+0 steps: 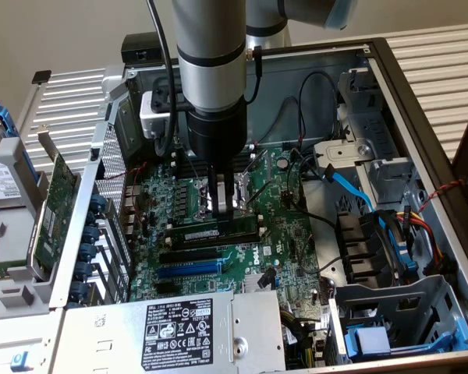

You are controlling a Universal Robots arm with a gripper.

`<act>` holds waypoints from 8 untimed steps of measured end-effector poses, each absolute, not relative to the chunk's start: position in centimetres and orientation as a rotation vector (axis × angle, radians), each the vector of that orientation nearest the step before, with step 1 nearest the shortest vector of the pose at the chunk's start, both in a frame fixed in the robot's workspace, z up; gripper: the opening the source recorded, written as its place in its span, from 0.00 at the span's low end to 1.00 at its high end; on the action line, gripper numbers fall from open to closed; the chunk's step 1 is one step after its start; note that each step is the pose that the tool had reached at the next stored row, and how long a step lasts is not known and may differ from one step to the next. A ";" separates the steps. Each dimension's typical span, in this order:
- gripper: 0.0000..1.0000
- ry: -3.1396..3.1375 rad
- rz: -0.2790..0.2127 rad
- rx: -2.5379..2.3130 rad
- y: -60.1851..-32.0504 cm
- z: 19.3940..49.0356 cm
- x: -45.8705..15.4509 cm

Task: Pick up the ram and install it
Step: 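Insert the ram into the slot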

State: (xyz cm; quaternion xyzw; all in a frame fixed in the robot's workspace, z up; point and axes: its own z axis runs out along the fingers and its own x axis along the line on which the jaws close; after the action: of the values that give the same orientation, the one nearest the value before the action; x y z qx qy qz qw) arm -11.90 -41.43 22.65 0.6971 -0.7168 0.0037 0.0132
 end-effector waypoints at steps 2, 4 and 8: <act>0.13 -2.233 0.012 2.172 -41.4 22.6 -11.9; 0.13 -2.233 0.012 2.172 -41.4 22.6 -11.9; 0.13 -2.233 0.012 2.172 -41.4 22.5 -11.9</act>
State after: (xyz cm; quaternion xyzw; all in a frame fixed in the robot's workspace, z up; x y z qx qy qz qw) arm -11.91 -41.43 22.52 0.6971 -0.7168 0.0038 0.0131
